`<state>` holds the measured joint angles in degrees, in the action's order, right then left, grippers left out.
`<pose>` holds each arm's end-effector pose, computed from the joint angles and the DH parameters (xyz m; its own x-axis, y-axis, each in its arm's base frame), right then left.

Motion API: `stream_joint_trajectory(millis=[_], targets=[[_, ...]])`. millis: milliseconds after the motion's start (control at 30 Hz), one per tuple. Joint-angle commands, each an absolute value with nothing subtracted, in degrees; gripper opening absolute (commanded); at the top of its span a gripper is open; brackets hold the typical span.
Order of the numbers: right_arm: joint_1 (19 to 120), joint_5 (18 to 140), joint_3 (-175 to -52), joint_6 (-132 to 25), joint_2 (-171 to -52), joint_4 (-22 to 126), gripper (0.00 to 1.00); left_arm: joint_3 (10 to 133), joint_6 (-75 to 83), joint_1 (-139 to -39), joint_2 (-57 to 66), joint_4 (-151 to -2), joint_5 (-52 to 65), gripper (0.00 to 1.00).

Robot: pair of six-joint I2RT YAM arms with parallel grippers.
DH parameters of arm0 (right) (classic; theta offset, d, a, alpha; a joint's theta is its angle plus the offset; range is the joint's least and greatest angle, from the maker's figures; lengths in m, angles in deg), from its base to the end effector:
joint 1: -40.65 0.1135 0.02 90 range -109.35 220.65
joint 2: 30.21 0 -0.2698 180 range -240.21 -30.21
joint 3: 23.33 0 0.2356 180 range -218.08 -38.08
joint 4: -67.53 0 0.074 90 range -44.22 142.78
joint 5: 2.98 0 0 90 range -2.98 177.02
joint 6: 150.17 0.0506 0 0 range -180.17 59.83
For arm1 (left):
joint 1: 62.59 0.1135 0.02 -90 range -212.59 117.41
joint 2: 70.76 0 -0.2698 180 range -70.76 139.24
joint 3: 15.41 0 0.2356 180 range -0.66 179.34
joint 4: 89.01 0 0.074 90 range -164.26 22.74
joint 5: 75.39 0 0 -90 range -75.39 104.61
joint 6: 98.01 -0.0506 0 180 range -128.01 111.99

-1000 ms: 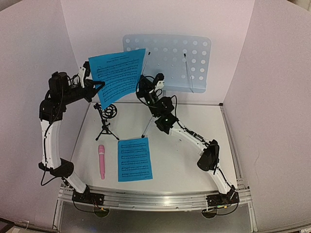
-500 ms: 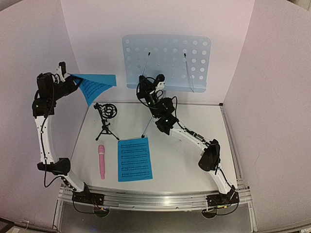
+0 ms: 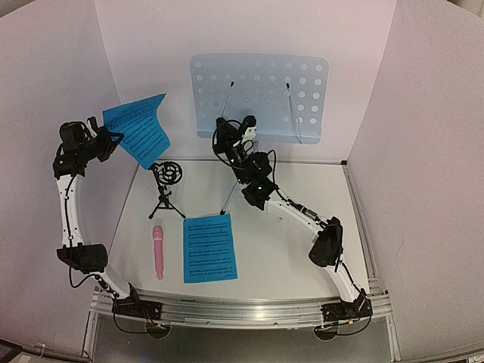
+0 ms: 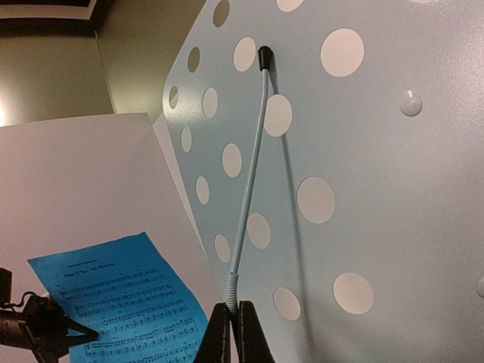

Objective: Set up the instrument practice props

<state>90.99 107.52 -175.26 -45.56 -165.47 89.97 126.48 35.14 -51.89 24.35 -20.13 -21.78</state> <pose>0.3529 0.3979 0.4476 0.2514 0.6735 -0.6951 -0.6315 0.6584 0.4095 0.3118 0.0284 0.5108 -0.5369 -0.6617 -0.5233 0.0322 0.6038 -0.7965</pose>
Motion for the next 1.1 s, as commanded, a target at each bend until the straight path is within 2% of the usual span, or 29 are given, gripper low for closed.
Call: stream_joint_trajectory(millis=[0, 533, 933, 1067], targets=[[92.67, 104.15, -176.72, -44.83, -162.48, 88.54, 0.0, 126.54, 36.53, -51.98, 23.23, -22.95, -22.81, 0.0], [93.67, 93.19, -178.77, -64.53, -163.05, 91.45, 0.0, 131.86, 24.81, -52.99, 24.81, -20.98, -26.73, 0.0], [93.33, 97.7, -176.85, -65.69, -161.85, 91.53, 0.0, 144.39, 0.7, -56.37, 28.6, -11.25, -29.15, 0.0], [92.06, 96.99, -176.35, -62.77, -161.52, 91.45, 0.0, 145.12, -3.84, -57.27, 27.57, -9.39, -29.64, 0.0]])
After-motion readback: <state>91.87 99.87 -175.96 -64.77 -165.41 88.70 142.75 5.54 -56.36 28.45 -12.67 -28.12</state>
